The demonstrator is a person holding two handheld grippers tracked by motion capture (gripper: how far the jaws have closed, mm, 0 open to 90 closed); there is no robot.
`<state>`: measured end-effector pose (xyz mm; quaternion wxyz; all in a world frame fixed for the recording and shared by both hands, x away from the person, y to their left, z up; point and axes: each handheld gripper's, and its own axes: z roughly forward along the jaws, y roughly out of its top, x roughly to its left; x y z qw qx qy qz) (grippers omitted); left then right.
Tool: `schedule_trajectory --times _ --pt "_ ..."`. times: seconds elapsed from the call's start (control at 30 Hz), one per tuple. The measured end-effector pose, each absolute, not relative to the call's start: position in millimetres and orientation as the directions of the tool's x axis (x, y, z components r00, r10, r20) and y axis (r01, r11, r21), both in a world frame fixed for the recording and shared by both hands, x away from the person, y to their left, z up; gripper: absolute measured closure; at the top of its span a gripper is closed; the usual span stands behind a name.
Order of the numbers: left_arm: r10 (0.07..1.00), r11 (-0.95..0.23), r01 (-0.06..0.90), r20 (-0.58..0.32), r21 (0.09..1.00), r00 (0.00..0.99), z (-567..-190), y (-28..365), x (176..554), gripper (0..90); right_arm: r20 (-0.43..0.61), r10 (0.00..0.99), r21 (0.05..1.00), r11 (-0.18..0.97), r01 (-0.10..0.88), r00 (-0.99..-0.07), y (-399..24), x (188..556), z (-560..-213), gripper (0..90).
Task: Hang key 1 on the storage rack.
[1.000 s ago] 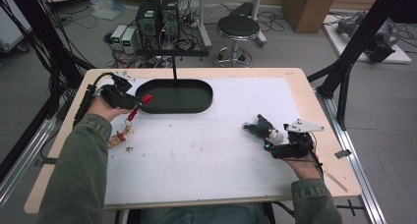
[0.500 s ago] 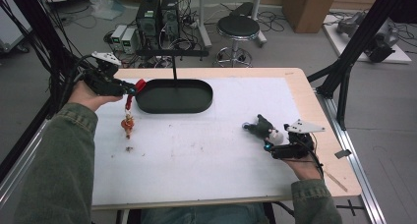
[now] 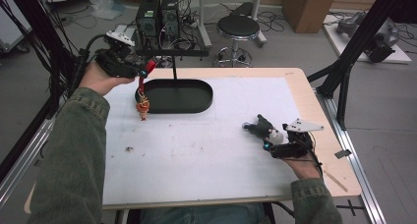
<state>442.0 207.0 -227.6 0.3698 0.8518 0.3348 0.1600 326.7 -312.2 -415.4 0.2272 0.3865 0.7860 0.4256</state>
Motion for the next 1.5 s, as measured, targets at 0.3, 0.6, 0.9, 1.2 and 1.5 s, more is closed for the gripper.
schedule_trajectory --times 0.3,0.6,0.9,1.2,1.5 --pt "0.683 -0.478 0.445 0.001 0.757 0.73 -216.7 199.3 465.9 74.7 -0.016 0.788 0.854 0.331 0.402 -0.615 -311.5 326.3 -414.7 0.5" --pt "0.694 -0.455 0.411 0.025 0.79 0.72 -205.7 194.8 485.4 74.8 -0.008 0.787 0.855 0.326 0.404 -0.617 -310.2 331.0 -415.3 0.5" --pt "0.777 -0.398 0.451 0.031 0.799 0.629 -207.4 180.2 502.0 74.8 -0.015 0.785 0.856 0.331 0.398 -0.62 -310.3 329.0 -414.6 0.5" --pt "0.766 -0.396 0.399 0.058 0.827 0.64 -199.4 171.7 512.4 74.8 -0.01 0.788 0.857 0.323 0.401 -0.615 -314.6 328.4 -415.8 0.5" --pt "0.785 -0.372 0.439 0.025 0.818 0.619 -204.5 173.7 528.3 74.8 0.003 0.798 0.861 0.305 0.408 -0.603 -319.3 329.9 -416.7 0.5"
